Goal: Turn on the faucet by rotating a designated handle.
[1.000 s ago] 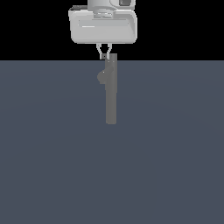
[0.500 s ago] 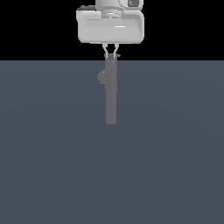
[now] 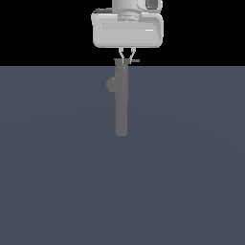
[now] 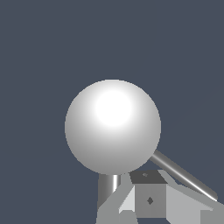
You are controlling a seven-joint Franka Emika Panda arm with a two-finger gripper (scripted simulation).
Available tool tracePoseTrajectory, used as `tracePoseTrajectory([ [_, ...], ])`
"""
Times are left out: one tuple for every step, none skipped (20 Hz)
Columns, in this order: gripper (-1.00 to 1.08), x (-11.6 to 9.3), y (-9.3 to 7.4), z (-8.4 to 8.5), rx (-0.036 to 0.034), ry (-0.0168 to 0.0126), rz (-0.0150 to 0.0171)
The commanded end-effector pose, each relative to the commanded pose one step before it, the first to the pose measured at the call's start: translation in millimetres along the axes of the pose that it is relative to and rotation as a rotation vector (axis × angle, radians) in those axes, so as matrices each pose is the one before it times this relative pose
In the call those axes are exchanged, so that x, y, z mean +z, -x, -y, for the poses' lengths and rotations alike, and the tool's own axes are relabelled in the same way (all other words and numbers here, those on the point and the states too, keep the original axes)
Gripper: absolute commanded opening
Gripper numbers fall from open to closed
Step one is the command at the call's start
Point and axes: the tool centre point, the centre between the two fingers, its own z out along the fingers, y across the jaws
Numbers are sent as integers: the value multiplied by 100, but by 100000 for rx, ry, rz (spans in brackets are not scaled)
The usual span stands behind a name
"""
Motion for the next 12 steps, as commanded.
tracePoseTrajectory([
  [-100,-69,-1684,-1306,1400,476,-2177],
  [-100,-10,-310,-282,296,66,-113],
  [-100,-11,-307,-281,296,65,-113],
  [-100,-11,-305,-280,296,65,-113],
  [-100,-9,-303,-271,283,62,-108],
  [-100,-13,-299,-278,297,64,-113],
  [-100,-10,-298,-269,283,61,-108],
  [-100,-11,-295,-268,283,60,-108],
  [-100,-12,-292,-267,283,60,-108],
  [-100,-11,-290,-261,276,58,-105],
  [-100,-12,-287,-260,276,56,-105],
  [-100,0,0,0,0,0,0],
])
